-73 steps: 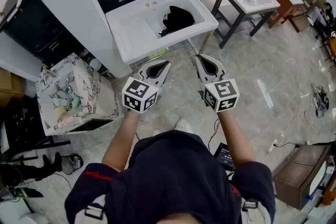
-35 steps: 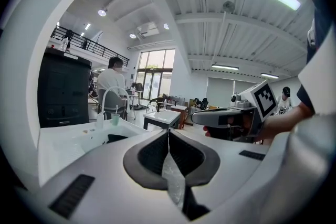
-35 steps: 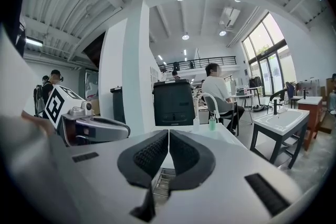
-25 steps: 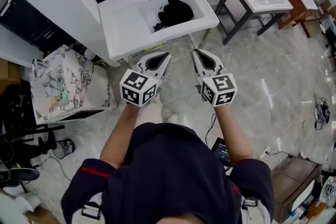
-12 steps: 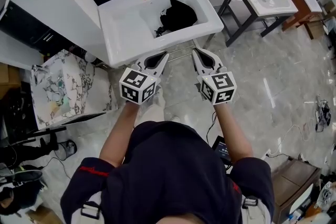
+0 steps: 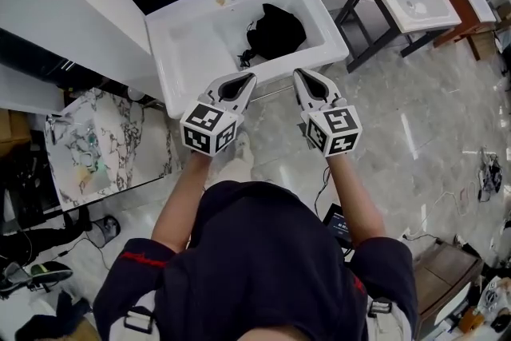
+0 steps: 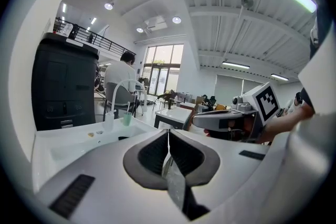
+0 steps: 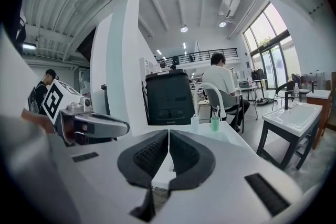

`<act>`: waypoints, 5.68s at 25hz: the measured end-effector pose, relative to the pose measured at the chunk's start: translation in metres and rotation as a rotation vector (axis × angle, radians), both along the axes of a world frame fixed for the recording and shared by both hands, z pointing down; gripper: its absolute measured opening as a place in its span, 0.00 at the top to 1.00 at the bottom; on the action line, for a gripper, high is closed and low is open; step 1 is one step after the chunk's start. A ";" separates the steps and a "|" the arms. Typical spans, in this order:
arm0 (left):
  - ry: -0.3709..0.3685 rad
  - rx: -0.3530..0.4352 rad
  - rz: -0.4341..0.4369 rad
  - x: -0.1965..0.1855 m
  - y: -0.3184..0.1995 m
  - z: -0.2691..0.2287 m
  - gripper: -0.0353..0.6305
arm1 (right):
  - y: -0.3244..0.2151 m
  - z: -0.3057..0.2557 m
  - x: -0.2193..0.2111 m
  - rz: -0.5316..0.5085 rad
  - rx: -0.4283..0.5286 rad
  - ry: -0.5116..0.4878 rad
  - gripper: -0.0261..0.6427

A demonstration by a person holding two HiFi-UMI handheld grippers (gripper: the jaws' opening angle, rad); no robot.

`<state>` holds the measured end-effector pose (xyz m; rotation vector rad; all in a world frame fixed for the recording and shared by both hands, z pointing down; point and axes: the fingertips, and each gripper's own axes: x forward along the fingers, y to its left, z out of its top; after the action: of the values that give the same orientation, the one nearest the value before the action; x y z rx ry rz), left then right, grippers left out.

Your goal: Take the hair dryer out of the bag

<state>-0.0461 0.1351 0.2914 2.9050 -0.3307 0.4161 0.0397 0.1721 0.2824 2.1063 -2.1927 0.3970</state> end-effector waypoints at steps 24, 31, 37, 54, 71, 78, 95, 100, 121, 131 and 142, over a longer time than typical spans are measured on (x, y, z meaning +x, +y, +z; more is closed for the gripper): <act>-0.025 -0.090 0.131 0.014 -0.139 0.027 0.92 | -0.148 0.021 0.010 0.041 -0.117 0.012 0.91; -0.051 -0.108 0.156 0.017 -0.153 0.044 0.92 | -0.165 0.028 0.008 0.033 -0.143 0.042 0.91; -0.085 -0.111 0.191 0.019 -0.157 0.056 0.92 | -0.170 0.036 0.013 0.038 -0.161 0.028 0.91; -0.161 -0.135 0.144 0.054 -0.179 0.100 0.92 | -0.202 0.078 0.057 -0.019 -0.211 -0.029 0.91; -0.249 -0.143 0.152 0.082 -0.183 0.151 0.92 | -0.219 0.127 0.092 -0.051 -0.281 -0.070 0.91; -0.289 -0.131 0.098 0.082 -0.192 0.172 0.92 | -0.227 0.147 0.088 -0.098 -0.315 -0.061 0.91; -0.351 -0.167 0.082 0.090 -0.197 0.216 0.92 | -0.225 0.188 0.098 -0.108 -0.398 -0.070 0.91; -0.394 -0.171 0.078 0.088 -0.202 0.233 0.92 | -0.224 0.197 0.098 -0.106 -0.412 -0.083 0.91; -0.630 -0.116 0.184 0.079 -0.203 0.306 0.71 | -0.230 0.242 0.097 -0.163 -0.542 -0.039 0.91; -0.616 -0.115 0.166 0.078 -0.202 0.302 0.71 | -0.241 0.276 0.086 -0.279 -0.666 0.043 0.90; -0.625 -0.127 0.144 0.071 -0.202 0.304 0.71 | -0.256 0.315 0.063 -0.366 -0.769 0.091 0.72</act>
<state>0.0251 -0.0673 0.5957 2.6113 -0.1670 1.3169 0.1027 -0.0841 0.5971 1.2707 -1.8753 0.9012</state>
